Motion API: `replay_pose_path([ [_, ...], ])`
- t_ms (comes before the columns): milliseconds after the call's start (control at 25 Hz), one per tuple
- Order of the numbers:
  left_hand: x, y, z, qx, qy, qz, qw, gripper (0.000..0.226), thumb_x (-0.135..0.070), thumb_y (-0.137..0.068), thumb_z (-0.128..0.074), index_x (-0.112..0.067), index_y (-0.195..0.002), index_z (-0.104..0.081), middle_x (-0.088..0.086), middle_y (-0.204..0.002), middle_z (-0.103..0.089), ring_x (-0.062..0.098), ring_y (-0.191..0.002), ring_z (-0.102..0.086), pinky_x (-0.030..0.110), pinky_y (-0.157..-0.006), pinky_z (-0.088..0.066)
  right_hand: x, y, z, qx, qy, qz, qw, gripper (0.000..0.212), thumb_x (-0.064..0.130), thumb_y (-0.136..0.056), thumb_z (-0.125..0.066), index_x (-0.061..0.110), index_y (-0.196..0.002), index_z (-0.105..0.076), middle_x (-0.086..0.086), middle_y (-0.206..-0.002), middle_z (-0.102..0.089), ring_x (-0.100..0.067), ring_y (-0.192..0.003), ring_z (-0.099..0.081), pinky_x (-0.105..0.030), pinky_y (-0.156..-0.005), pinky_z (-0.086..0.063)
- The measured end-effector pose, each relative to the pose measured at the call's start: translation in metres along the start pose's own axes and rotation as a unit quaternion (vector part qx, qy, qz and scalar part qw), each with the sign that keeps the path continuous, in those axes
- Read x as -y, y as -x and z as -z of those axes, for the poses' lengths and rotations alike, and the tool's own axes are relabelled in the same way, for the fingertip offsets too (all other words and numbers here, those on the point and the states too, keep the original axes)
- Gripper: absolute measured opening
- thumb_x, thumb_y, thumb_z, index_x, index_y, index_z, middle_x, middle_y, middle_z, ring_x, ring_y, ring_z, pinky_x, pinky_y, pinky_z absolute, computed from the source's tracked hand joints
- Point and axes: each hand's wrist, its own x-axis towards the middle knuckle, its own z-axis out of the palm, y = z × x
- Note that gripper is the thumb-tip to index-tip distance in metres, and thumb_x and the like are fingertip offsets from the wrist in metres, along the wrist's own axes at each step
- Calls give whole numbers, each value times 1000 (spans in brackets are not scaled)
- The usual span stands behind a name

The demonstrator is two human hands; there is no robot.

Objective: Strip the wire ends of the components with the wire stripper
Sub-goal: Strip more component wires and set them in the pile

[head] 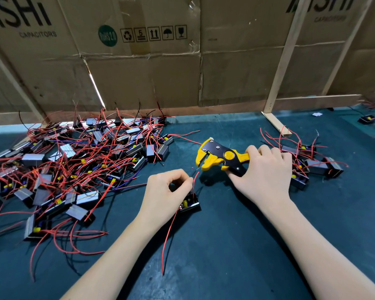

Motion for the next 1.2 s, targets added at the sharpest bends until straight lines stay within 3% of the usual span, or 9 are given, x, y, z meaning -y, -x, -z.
replay_pose_path([
  [560, 6, -1, -4, 20, 10, 9, 1000, 29, -18, -91, -64, -17, -62, -59, 2, -54, -58, 6, -48, -43, 17, -51, -37, 1, -3, 2, -34, -7, 41, 999, 50, 58, -65, -71, 10, -75, -60, -8, -70, -57, -31, -66, -52, -39, -71, -32],
  [720, 8, -1, -3, 30, -42, -28, 998, 28, -22, -96, -59, -17, -68, -56, -9, -58, -54, 7, -55, -46, 22, -57, -37, -2, -3, 4, -43, -1, 46, 998, 49, 57, -65, -71, 10, -73, -59, -8, -67, -55, -30, -63, -50, -39, -70, -32],
  [920, 10, -2, 0, 46, -103, -96, 989, 27, -32, -95, -50, -15, -75, -56, -6, -69, -56, 12, -72, -51, 30, -68, -41, -2, -2, 3, -45, -3, 38, 998, 48, 56, -67, -67, 10, -75, -60, -9, -69, -56, -31, -66, -51, -39, -71, -32],
  [1000, 10, -2, -1, 49, -110, -112, 986, 25, -32, -95, -51, -17, -75, -56, -7, -70, -55, 12, -74, -50, 28, -69, -40, -2, -2, 2, -47, 0, 34, 998, 49, 57, -68, -63, 9, -76, -60, -10, -71, -55, -31, -68, -51, -40, -72, -32],
  [1200, 11, -3, 0, 58, -115, -124, 984, 24, -30, -94, -53, -17, -75, -56, -7, -69, -56, 14, -74, -50, 32, -70, -42, -2, -3, 1, -44, 13, 47, 998, 48, 53, -62, -72, 10, -77, -60, -10, -72, -56, -31, -69, -51, -40, -72, -29],
])
